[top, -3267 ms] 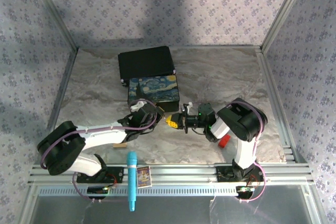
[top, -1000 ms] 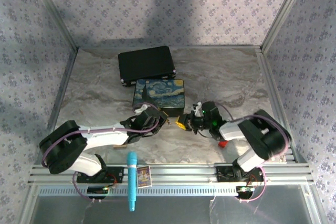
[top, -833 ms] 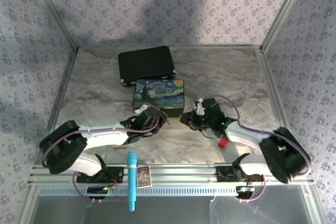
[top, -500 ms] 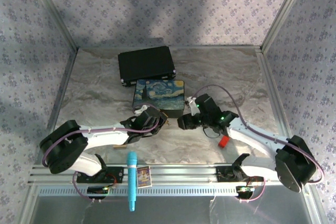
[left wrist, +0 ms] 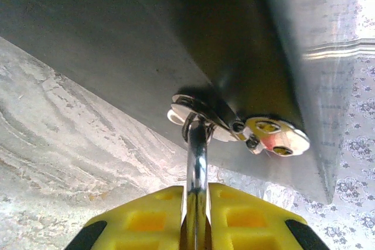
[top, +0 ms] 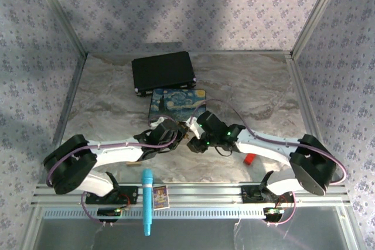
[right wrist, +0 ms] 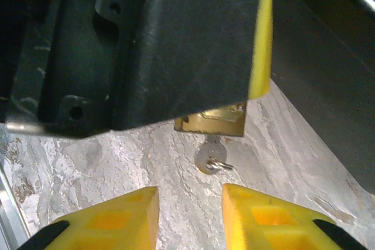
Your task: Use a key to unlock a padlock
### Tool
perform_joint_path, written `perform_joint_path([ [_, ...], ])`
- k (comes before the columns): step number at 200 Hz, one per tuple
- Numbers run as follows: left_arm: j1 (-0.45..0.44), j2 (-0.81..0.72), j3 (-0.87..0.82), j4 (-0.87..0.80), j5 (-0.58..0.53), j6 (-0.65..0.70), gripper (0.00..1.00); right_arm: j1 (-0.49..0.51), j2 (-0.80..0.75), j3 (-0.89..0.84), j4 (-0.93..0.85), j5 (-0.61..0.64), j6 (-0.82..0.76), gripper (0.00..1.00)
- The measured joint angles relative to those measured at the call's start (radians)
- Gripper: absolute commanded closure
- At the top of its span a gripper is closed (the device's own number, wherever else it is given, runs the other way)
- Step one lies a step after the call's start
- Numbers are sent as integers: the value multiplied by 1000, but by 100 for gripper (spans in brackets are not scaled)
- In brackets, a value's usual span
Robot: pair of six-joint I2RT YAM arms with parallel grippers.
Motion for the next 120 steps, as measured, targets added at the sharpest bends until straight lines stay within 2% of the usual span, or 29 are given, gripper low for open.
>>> perform_joint_path([
  [25, 0, -1, 0, -2, 0, 0, 100, 6, 25, 9, 22, 11, -11, 73],
  [55, 2, -1, 0, -10, 2, -1, 100, 6, 49, 14, 39, 31, -21, 83],
  [80, 2, -1, 0, -16, 4, -5, 100, 3, 60, 17, 45, 31, -26, 86],
  [120, 3, -1, -1, -14, 2, -15, 100, -42, 60, 16, 54, -40, -13, 90],
])
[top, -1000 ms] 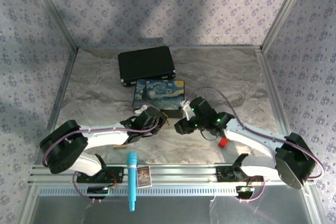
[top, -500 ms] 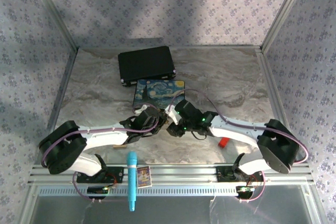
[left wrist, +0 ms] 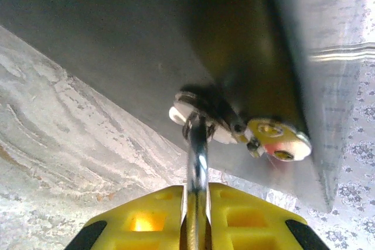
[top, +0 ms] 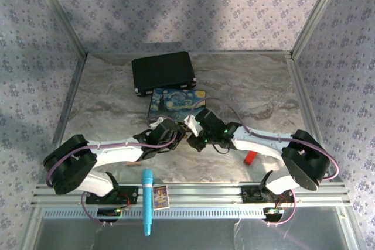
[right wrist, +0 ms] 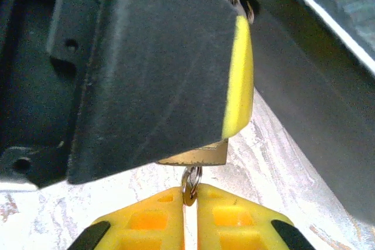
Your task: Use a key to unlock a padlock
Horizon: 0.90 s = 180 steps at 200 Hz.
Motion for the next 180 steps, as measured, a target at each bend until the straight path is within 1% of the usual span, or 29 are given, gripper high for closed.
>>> perform_joint_path([
  [19, 1, 0, -1, 12, -3, -1, 100, -35, 0, -12, 26, -60, 23, 90],
  [43, 1, 0, -2, 26, -6, -1, 100, -97, 7, -35, 72, -181, 74, 90],
  [71, 1, 0, -11, 58, -13, -8, 100, -168, 30, -54, 126, -322, 160, 90],
  [96, 0, 1, -18, 80, -14, -14, 100, -214, 54, -59, 154, -405, 236, 89],
  [125, -2, 1, -27, 98, -15, -20, 100, -235, 66, -73, 189, -455, 320, 83],
  [133, -2, 1, -29, 102, -13, -24, 100, -238, 68, -74, 194, -461, 343, 80],
  [151, -5, 1, -38, 117, -5, -27, 100, -245, 68, -83, 221, -468, 389, 78],
  [180, -11, 1, -53, 135, 0, -34, 100, -248, 71, -98, 246, -472, 456, 70],
])
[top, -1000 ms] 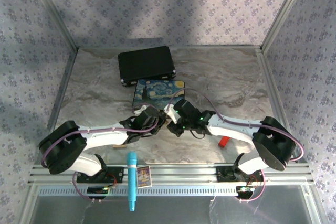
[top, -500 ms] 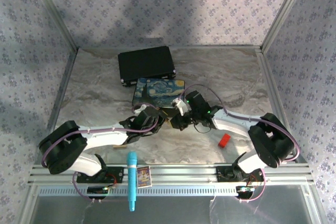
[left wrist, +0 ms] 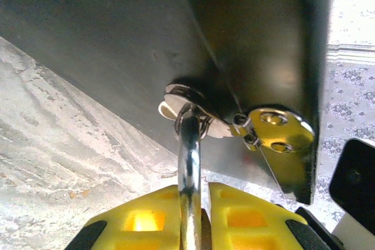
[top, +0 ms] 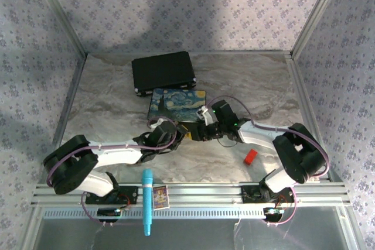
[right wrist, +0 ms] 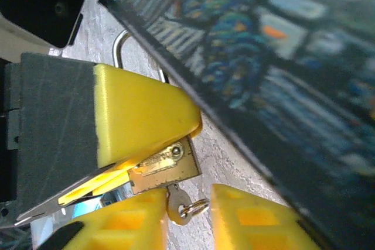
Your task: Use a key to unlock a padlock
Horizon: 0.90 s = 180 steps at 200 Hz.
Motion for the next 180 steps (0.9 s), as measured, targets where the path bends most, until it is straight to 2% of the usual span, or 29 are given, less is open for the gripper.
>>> perform_joint_path([
  [86, -18, -1, -22, -8, 20, 1, 100, -14, -55, -14, -20, 102, 35, 66],
  [98, -18, -1, -22, -20, 19, 5, 100, -11, -85, -16, -39, 114, 33, 61],
  [120, -18, -1, -21, -66, 17, 29, 100, 2, -173, -16, -101, 153, 23, 45],
  [141, -23, -8, -17, -134, 13, 72, 100, 6, -254, 23, -203, 241, 4, 30],
  [159, -27, -14, 5, -210, 13, 121, 100, -3, -246, 121, -307, 328, -13, 30],
  [180, -27, -14, 37, -282, 15, 171, 100, -30, -148, 265, -394, 399, -34, 33],
])
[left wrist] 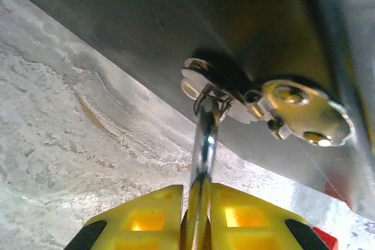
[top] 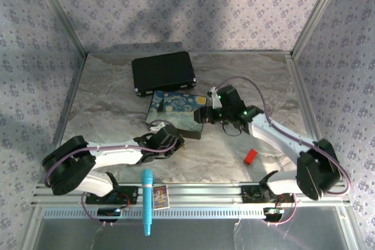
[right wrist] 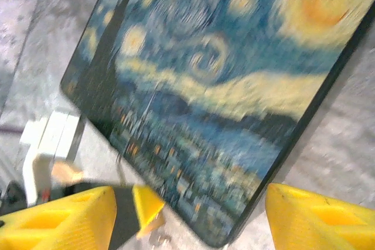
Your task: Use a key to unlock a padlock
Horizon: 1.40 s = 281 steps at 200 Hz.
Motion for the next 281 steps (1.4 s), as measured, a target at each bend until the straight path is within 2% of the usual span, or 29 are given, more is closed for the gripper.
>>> perform_joint_path([
  [26, 0, 5, 20, -55, 2, 51, 97, -10, 146, 95, -45, 49, -19, 35],
  [53, 0, 16, 43, -103, 0, 97, 95, 6, 254, 115, -83, 78, -23, 36],
  [130, -9, 95, 163, -286, -55, 195, 85, 13, 270, 140, -79, 112, -42, 36],
  [153, -30, 134, 215, -352, -102, 210, 78, 11, 272, 139, -74, 117, -42, 36],
  [216, -93, 226, 318, -514, -233, 240, 77, 11, 283, 140, -62, 102, -42, 36],
  [226, -102, 240, 342, -551, -249, 240, 72, 11, 284, 140, -60, 100, -42, 36],
  [241, -119, 258, 364, -594, -272, 251, 72, 11, 288, 141, -55, 94, -42, 36],
  [281, -140, 262, 366, -633, -287, 272, 71, 11, 298, 144, -40, 81, -42, 36],
])
